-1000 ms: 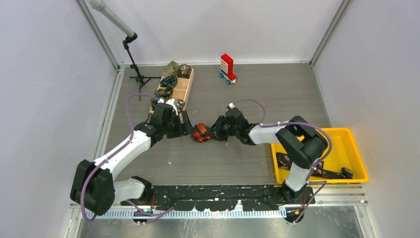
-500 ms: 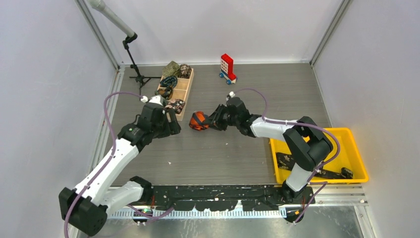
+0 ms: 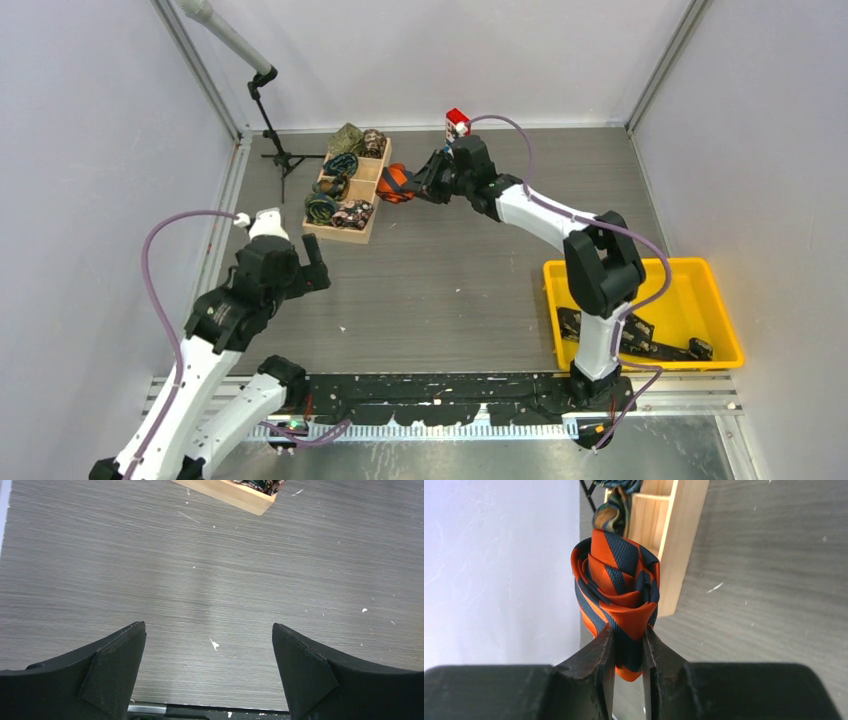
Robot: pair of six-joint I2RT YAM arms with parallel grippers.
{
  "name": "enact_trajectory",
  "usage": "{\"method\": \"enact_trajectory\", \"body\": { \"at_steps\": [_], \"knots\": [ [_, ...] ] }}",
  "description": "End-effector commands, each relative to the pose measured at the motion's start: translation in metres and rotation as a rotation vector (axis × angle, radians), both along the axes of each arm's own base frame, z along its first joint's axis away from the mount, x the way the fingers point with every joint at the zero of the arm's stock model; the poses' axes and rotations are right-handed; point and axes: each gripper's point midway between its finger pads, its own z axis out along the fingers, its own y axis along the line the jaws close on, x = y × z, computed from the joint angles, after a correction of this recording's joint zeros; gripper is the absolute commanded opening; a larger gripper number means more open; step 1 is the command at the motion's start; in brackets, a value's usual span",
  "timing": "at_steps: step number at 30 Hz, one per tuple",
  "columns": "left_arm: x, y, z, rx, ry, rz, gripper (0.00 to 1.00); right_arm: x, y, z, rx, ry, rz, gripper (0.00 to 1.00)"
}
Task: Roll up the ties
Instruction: Place the tie in the storage box.
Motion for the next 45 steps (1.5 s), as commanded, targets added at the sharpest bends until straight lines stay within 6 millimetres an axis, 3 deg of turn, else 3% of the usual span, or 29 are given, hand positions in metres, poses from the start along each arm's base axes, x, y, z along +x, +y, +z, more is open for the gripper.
{"method": "enact_trajectory", "body": {
  "at_steps": [1, 9, 18, 23, 34, 45],
  "knots": [
    [-0.013, 0.021, -0.002, 0.044, -0.033, 0.053, 1.00, 0.026, 0.003, -0.007, -0.104, -0.031, 0.023, 0.00],
    [-0.019, 0.029, -0.005, 0.031, -0.131, 0.060, 1.00, 0.072, 0.012, -0.018, -0.245, -0.082, 0.032, 0.00],
    [-0.021, 0.029, -0.005, 0.027, -0.138, 0.059, 1.00, 0.101, 0.035, -0.012, -0.253, -0.134, 0.049, 0.00],
    [-0.021, 0.029, -0.005, 0.024, -0.140, 0.058, 1.00, 0.100, 0.054, -0.014, -0.297, -0.174, 0.094, 0.00],
    [-0.023, 0.029, -0.003, 0.013, -0.157, 0.056, 1.00, 0.097, 0.081, -0.059, -0.429, -0.181, 0.147, 0.00],
    [-0.024, 0.029, -0.002, 0.006, -0.167, 0.051, 1.00, 0.095, 0.097, -0.087, -0.560, -0.243, 0.123, 0.00]
  ]
}}
